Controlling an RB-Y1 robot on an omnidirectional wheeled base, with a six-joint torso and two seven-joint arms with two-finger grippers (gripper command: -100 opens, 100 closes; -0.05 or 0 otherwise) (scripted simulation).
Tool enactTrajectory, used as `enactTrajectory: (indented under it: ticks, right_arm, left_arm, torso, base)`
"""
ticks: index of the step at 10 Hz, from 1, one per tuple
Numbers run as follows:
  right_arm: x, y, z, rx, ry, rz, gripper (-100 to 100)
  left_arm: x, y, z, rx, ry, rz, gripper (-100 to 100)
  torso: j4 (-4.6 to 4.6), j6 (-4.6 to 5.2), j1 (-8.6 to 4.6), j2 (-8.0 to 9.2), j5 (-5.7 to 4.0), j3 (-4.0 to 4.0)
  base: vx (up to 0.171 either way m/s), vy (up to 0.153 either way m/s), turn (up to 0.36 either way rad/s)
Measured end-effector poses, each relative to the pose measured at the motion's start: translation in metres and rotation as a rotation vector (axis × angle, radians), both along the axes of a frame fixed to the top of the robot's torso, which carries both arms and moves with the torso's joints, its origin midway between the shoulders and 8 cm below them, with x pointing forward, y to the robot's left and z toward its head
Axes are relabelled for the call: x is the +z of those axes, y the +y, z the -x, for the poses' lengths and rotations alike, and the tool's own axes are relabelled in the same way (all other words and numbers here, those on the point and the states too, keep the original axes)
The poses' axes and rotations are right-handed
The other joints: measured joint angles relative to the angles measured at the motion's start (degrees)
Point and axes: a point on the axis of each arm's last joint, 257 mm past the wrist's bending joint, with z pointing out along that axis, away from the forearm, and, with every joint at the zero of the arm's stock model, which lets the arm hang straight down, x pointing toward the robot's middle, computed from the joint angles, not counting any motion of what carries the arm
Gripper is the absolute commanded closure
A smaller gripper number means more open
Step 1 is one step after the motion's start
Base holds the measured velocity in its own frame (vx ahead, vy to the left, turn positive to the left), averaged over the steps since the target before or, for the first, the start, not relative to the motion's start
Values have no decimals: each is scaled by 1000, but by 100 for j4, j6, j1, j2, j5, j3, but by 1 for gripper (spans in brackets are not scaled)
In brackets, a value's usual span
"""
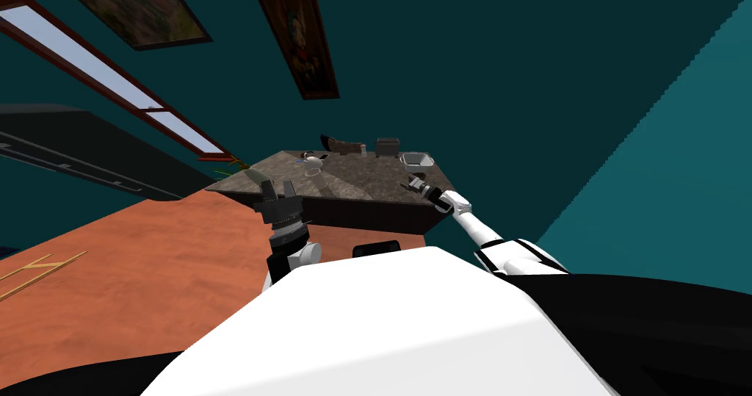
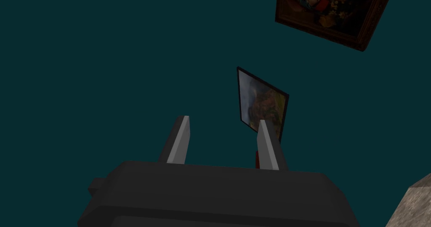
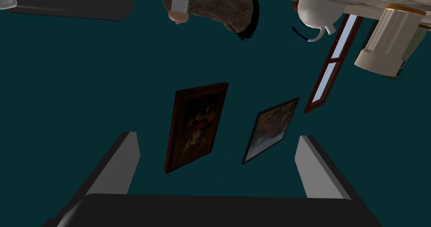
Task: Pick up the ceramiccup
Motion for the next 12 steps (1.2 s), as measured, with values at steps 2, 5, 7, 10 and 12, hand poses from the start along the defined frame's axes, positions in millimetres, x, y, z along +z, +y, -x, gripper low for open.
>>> enactTrajectory:
  ticks: [2, 5, 7, 10, 12]
  right_arm:
    - [-17, -10, -2, 4, 21, 94, -100]
    - [-34, -25, -8, 7, 43, 197, -100]
    - [-47, -42, -11, 11, 64, 298, -100]
    - [-60, -62, -13, 15, 85, 408, -100]
    - [-65, -74, -14, 16, 97, 463, -100]
  left_arm:
    - [0, 0, 0, 0, 0, 0, 0]
    - [0, 0, 0, 0, 0, 0, 0]
    - [0, 0, 0, 0, 0, 0, 0]
    - [0, 0, 0, 0, 0, 0, 0]
    - [0, 0, 0, 0, 0, 0, 0]
  torso:
    - [0, -1, 7, 1, 2, 0]
    - [-1, -1, 4, -4, 1, -2]
    - [0, 1, 5, 0, 1, 0]
    - [0, 2, -2, -2, 0, -1]
    - [0, -3, -2, -2, 0, -1]
  base:
    - [-3, 30, 37]
    - [-1, 38, 107]
    - [-2, 41, 81]
    - [2, 17, 16]
    - [2, 24, 98]
